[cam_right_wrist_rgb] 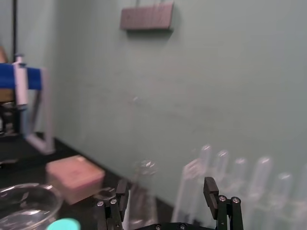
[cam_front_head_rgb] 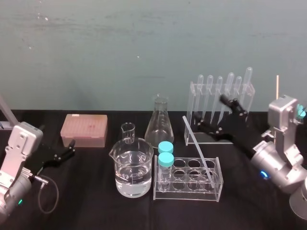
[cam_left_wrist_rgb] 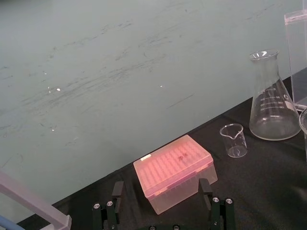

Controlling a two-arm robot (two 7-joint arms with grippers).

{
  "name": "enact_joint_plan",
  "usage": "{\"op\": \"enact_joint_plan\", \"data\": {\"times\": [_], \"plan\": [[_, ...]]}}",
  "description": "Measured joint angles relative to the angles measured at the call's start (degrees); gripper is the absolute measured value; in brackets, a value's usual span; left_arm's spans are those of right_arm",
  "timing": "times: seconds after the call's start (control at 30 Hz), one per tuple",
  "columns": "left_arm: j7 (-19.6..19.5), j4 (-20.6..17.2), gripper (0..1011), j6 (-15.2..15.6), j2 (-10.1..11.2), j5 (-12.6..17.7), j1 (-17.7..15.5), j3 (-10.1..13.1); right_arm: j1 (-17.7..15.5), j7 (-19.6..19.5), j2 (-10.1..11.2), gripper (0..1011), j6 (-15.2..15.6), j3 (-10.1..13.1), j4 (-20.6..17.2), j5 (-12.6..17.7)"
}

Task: Pick up the stirring rod with one hand, then place it down.

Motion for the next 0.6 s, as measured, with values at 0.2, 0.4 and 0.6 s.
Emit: {"op": "enact_joint_plan", "data": {"times": [0.2, 0.4, 0.6], "plan": [[0.0, 0.0, 1000, 0.0, 0.0, 0.0, 0.0, 0.0, 2.89, 6.99, -0.98, 1004, 6.45, -1.02, 3.09, 3.61], [0.0, 0.0, 1000, 0.0, 0.0, 0.0, 0.0, 0.0, 4.55, 10.49, -1.65, 1004, 10.52, -1.48, 4.71, 4.82], [0.0, 0.0, 1000, 0.0, 0.0, 0.0, 0.0, 0.0, 5.3, 11.0, -2.31, 1004, 15.41, -1.75, 5.7, 4.73]]}}
